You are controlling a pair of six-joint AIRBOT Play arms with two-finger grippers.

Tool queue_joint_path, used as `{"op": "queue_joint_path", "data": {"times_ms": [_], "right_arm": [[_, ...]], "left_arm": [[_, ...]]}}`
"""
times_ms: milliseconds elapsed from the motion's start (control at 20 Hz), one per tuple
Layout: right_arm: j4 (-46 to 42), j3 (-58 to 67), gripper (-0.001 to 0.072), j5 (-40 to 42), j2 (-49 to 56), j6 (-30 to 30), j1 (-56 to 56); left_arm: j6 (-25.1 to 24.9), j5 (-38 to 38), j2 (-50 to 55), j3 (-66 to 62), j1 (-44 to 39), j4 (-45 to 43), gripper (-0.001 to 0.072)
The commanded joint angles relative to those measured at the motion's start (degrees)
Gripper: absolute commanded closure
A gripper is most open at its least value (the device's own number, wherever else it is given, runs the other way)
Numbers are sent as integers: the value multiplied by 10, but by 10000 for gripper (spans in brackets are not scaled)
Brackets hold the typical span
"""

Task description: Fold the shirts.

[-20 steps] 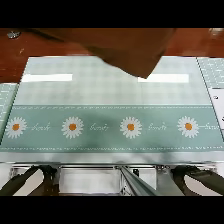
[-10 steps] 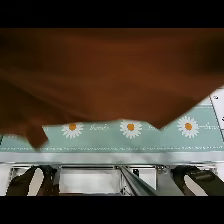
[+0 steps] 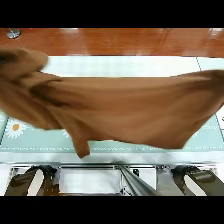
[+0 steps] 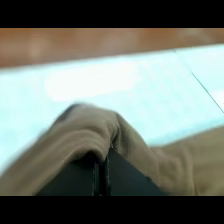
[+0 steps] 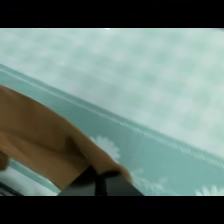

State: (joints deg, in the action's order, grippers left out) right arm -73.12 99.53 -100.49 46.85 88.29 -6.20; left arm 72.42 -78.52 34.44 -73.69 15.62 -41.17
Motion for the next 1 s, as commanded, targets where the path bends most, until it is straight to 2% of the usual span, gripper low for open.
{"op": "queue_joint_path", "data": {"times_ms": [0,50,150,300,400,550,700,800,850,900,950], "right_arm": [[-179,-137,689,63,7,11,1],[-202,-160,690,92,22,19,13],[-176,-170,690,141,76,18,57],[-68,-170,689,231,181,1,142],[0,-162,689,282,253,0,179],[118,-127,688,337,362,-24,193],[208,-102,688,379,447,-36,179],[257,-99,688,395,489,-36,175],[275,-99,683,394,505,-36,175],[288,-99,473,389,516,-36,176],[294,-99,139,377,520,-39,180]], "left_arm": [[-16,104,33,129,-64,9,682],[-29,146,60,142,-90,9,682],[-43,232,134,138,-141,9,682],[-52,372,273,92,-204,9,682],[-43,416,369,32,-224,9,682],[-25,423,501,-76,-232,9,682],[37,391,595,-143,-231,9,682],[62,369,622,-150,-231,9,679],[63,355,629,-150,-230,9,621],[62,335,631,-150,-227,7,338],[54,312,631,-150,-219,4,7]]}}
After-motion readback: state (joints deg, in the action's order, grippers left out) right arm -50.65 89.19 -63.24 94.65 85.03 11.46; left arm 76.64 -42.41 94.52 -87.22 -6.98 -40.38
